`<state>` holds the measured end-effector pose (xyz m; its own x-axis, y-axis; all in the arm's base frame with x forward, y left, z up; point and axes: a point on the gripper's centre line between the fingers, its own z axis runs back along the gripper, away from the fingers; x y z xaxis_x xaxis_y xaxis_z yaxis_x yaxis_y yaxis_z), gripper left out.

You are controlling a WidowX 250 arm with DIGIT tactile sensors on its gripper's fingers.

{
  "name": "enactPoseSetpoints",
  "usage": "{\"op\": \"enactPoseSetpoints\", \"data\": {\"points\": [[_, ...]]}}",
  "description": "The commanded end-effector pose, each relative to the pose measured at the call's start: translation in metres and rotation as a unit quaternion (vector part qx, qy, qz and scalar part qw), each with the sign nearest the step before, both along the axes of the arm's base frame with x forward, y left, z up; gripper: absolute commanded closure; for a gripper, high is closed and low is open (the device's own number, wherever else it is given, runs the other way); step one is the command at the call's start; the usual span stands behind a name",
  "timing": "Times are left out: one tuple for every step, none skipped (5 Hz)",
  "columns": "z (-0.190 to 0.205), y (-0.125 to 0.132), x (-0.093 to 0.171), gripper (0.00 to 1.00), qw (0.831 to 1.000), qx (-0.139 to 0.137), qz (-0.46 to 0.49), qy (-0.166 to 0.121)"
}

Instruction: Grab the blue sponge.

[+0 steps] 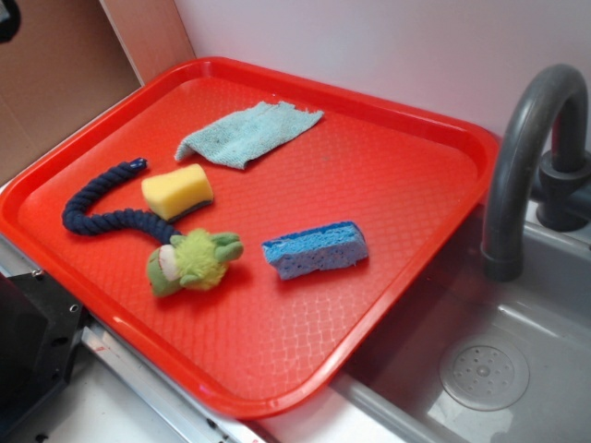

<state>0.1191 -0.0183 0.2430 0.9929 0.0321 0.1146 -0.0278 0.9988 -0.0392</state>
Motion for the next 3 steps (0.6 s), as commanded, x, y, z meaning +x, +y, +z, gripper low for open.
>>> {"op": "enactPoseSetpoints", "data": {"points": [[0.000, 0.000, 0.000, 0.00, 1.000, 0.000, 0.000, 0.000], [-0.004, -0.002, 0.011, 0.00, 0.999, 0.000, -0.041, -0.017], [-0.020, -0.027, 0.041, 0.00, 0.985, 0.009, -0.164, -0.059]]}}
